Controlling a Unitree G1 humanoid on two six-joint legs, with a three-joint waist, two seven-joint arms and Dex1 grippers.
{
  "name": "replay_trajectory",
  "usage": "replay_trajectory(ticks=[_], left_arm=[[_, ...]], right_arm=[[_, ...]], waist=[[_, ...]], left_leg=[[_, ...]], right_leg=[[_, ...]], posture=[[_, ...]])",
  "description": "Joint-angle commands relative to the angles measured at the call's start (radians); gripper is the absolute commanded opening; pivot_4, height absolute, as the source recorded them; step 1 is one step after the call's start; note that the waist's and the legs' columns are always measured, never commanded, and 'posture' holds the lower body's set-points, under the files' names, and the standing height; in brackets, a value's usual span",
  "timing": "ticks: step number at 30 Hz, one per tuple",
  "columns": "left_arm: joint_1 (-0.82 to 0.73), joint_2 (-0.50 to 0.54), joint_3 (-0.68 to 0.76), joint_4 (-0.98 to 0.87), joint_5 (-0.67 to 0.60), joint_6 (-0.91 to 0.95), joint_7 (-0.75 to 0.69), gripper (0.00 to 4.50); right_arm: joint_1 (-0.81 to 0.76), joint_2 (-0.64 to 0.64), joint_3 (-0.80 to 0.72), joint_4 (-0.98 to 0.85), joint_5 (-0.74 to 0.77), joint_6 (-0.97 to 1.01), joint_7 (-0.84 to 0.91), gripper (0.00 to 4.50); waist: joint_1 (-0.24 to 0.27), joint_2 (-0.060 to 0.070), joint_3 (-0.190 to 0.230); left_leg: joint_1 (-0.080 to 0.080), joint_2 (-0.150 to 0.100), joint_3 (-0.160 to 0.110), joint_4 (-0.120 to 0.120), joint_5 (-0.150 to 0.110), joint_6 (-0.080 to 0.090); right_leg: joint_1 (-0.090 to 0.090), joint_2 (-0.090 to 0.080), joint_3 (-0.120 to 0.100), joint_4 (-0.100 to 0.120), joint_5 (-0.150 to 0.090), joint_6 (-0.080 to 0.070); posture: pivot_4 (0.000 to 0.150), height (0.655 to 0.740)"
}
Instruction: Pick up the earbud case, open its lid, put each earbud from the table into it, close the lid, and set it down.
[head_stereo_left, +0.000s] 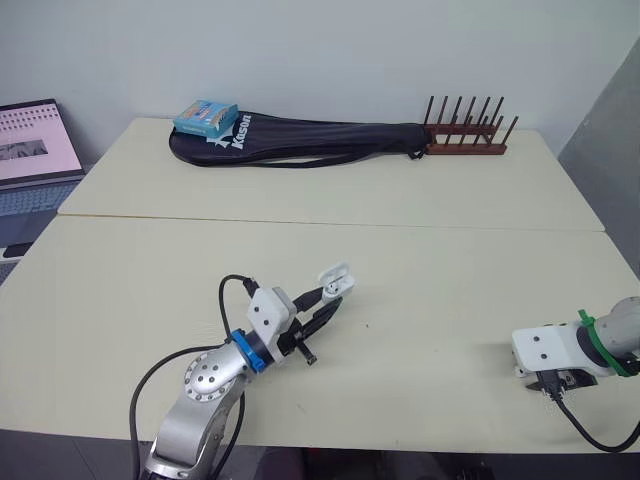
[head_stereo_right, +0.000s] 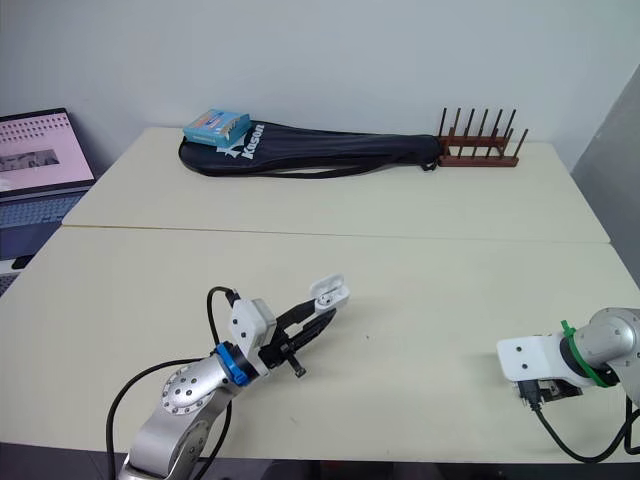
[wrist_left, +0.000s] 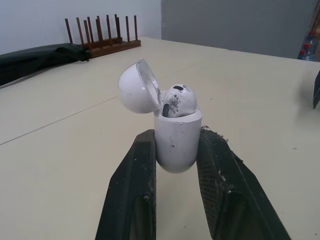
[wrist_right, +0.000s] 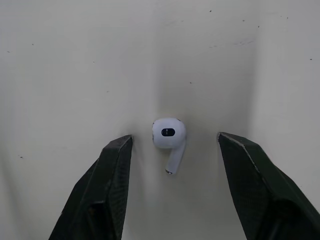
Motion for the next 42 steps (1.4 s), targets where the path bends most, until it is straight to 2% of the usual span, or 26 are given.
replay_trajectory(ticks=[1,5,6,17,26,32,42], left_arm=[[-0.004,0.004,0.006,-0.030,-0.009,-0.012,-0.005,0.77],[-0.008,0.003,0.006,-0.026,-0.007,-0.013,-0.005,0.77],[-0.008,0.003,0.005,-0.026,-0.007,-0.013,-0.005,0.77],[-0.034,-0.004,0.001,0.010,0.002,-0.028,-0.009,0.77],[-0.048,-0.011,-0.001,0.035,0.007,-0.046,-0.007,0.77],[-0.050,-0.013,-0.001,0.035,0.008,-0.051,-0.004,0.77],[-0.035,-0.008,-0.004,0.017,0.001,-0.045,-0.004,0.77]], right_arm=[[0.004,0.014,0.013,-0.009,-0.015,0.011,-0.012,1.88],[-0.001,0.021,0.018,-0.019,-0.005,0.027,-0.003,0.45],[-0.003,0.022,0.018,-0.022,-0.003,0.030,-0.001,0.38],[-0.055,0.032,0.005,-0.012,0.013,0.035,0.020,0.38],[-0.170,0.040,0.054,0.093,-0.052,-0.129,0.017,0.38],[-0.231,0.071,0.060,0.137,-0.029,-0.169,0.024,0.38],[-0.194,0.092,0.045,0.112,-0.025,-0.164,0.009,0.38]], waist=[[-0.001,-0.002,0.000],[-0.004,-0.005,0.000],[-0.004,-0.005,0.000],[-0.001,-0.004,0.001],[-0.002,-0.003,0.001],[-0.001,-0.003,0.001],[-0.001,-0.003,0.002]], left_leg=[[0.000,0.000,0.000,0.000,0.000,0.000],[0.001,0.001,0.000,0.000,0.000,0.000],[0.001,0.001,0.000,0.000,0.000,0.000],[0.000,0.000,0.000,0.000,0.000,0.000],[0.000,0.000,0.000,0.000,0.000,0.000],[-0.001,0.000,0.000,0.000,0.000,0.000],[-0.001,0.001,-0.001,0.000,0.000,0.000]], right_leg=[[0.000,0.000,0.000,0.000,0.000,0.000],[0.000,0.001,0.001,0.000,0.000,0.000],[0.000,0.001,0.001,0.000,0.000,0.000],[0.000,0.000,0.001,0.000,0.000,0.000],[-0.001,0.000,0.001,0.000,0.000,0.000],[-0.001,0.000,0.001,0.000,0.000,0.000],[-0.001,0.000,0.000,0.000,0.000,0.000]], posture=[[0.150,0.7274],[0.150,0.7274],[0.150,0.7274],[0.150,0.7274],[0.150,0.7274],[0.150,0.7274],[0.150,0.7274]])
